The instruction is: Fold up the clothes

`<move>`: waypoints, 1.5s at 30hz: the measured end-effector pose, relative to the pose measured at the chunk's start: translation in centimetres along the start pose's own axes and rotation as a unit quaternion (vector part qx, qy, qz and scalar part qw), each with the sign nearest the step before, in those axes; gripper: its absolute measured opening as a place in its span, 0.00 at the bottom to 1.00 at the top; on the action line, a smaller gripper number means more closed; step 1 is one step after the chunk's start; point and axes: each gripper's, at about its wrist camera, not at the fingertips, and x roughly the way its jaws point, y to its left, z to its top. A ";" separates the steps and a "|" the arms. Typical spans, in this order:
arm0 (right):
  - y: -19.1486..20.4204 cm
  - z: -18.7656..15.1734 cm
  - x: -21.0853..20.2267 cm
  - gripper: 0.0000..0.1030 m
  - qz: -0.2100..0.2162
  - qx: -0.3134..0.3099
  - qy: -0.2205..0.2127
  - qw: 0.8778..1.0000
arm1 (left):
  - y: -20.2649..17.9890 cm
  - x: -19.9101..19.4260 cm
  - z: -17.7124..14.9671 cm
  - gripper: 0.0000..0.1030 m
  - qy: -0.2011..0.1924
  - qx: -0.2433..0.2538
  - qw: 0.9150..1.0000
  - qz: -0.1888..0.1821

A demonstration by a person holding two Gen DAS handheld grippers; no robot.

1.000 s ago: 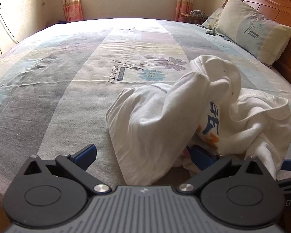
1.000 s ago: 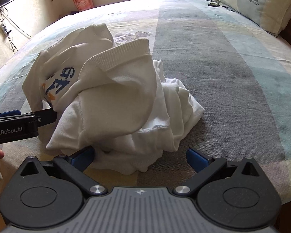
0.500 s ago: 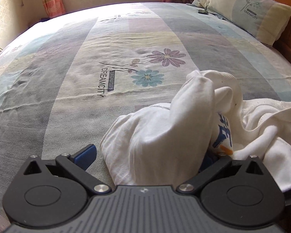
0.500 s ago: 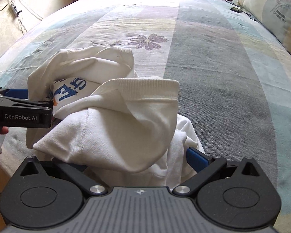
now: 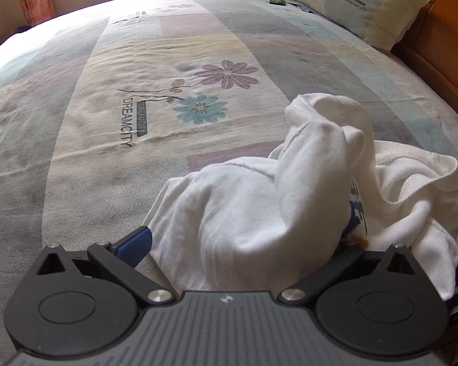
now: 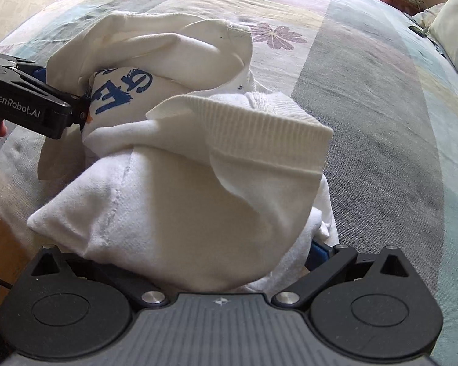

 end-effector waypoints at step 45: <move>-10.7 -1.3 -3.6 0.16 0.184 0.175 -0.062 0.965 | -2.7 -3.9 5.6 0.39 -0.001 0.098 0.993 -0.059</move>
